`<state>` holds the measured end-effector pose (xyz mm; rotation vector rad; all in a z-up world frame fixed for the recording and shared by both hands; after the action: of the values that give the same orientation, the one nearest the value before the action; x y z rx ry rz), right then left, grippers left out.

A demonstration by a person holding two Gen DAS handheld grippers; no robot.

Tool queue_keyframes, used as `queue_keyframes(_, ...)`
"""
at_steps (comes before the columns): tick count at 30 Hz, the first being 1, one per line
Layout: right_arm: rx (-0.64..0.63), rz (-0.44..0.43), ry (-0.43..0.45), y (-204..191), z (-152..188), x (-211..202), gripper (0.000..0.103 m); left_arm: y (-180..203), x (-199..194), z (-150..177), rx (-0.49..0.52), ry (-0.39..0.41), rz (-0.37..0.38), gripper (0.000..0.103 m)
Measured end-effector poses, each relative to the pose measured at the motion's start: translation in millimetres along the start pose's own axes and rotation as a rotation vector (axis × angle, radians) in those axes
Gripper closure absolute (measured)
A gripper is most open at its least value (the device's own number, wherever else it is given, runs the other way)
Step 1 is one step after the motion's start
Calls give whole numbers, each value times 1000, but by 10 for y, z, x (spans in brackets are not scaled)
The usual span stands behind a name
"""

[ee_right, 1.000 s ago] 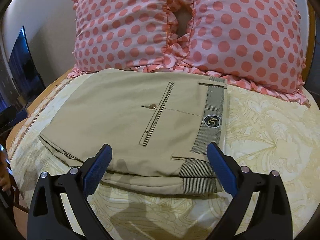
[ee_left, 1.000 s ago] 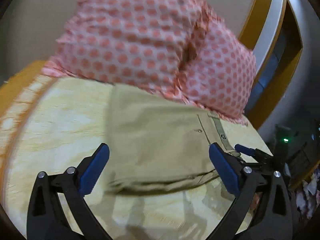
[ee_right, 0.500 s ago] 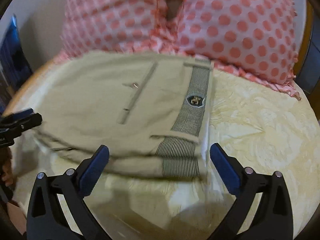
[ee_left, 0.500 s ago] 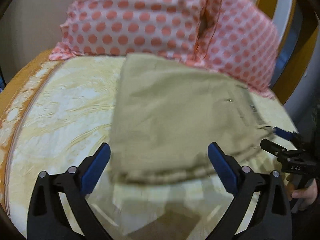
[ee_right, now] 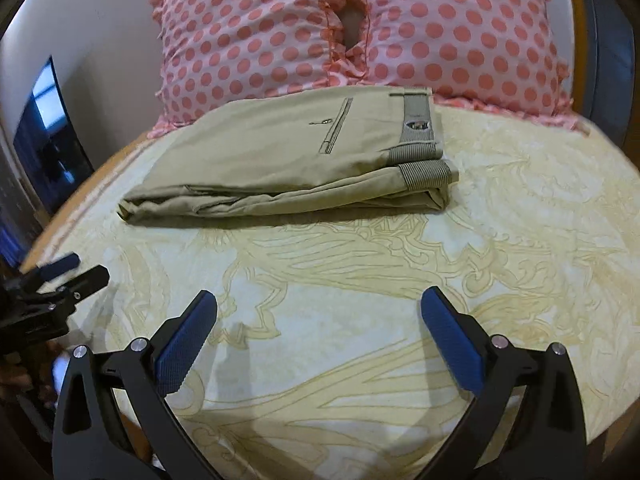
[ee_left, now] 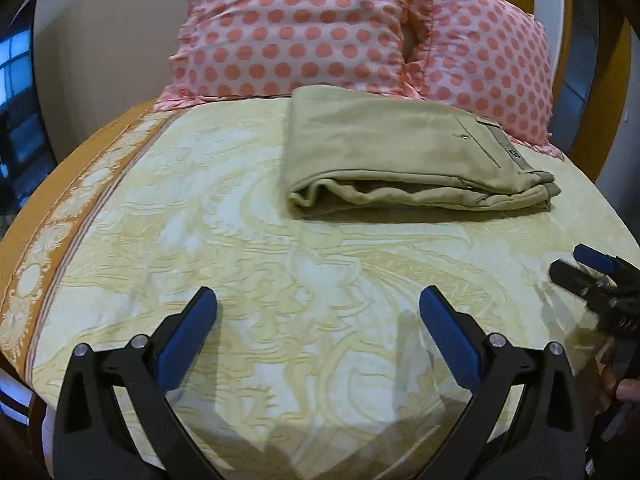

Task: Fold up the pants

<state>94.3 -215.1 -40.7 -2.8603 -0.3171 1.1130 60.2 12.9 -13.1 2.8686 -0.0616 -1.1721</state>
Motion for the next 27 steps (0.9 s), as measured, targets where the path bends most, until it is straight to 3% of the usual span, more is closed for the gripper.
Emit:
queue_keyframes(4,-29,86,20,-42,83,-12,1,103,55,27,70,6,-56,2)
queue_keyframes(7,-14,105,62,-45,135,-53,1,82,40,50,59,29,-49,2)
queue_keyframes(27,-24,105,99,-51,147,-60,1,81,17,75,37,61,-72,2)
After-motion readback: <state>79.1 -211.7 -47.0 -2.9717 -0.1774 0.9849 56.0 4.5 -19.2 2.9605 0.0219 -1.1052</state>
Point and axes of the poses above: each gripper's, at about its wrist camera, not at the fingertips, and x roughly the way its jaws point, y to its right, z to its underside, the point moved 5 cm from there along x, roughly the way its jaws point
